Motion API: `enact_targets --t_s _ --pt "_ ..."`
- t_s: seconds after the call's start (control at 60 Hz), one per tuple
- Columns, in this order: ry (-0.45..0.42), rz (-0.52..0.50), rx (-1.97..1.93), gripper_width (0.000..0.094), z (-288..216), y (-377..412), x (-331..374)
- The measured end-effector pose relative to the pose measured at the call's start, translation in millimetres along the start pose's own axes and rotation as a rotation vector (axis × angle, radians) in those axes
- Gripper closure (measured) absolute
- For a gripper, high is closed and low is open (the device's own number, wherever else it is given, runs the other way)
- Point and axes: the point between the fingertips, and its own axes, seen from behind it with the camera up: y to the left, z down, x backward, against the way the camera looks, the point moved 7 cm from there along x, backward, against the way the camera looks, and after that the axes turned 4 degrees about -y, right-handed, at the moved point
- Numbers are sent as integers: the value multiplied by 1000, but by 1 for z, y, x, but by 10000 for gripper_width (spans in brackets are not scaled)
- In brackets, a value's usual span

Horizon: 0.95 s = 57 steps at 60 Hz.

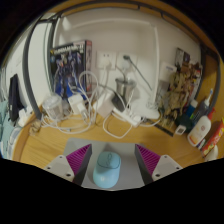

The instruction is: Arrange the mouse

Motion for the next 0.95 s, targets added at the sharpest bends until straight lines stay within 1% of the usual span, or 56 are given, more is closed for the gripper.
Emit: enact_targets --t_s 0.217,0.383,0.483,0.617,0.783,0.95 --pt "-142 -25 -12 88 -77 0 80" --pt "-172 -23 -86 80 -101 -3 150" --pt "-184 -42 -111 82 -106 -7 187" --pt "-187 -63 -119 77 -101 -15 227" --pt "-203 -36 -112 96 -89 -35 258" --pt "-220 -27 -134 93 -79 -49 279"
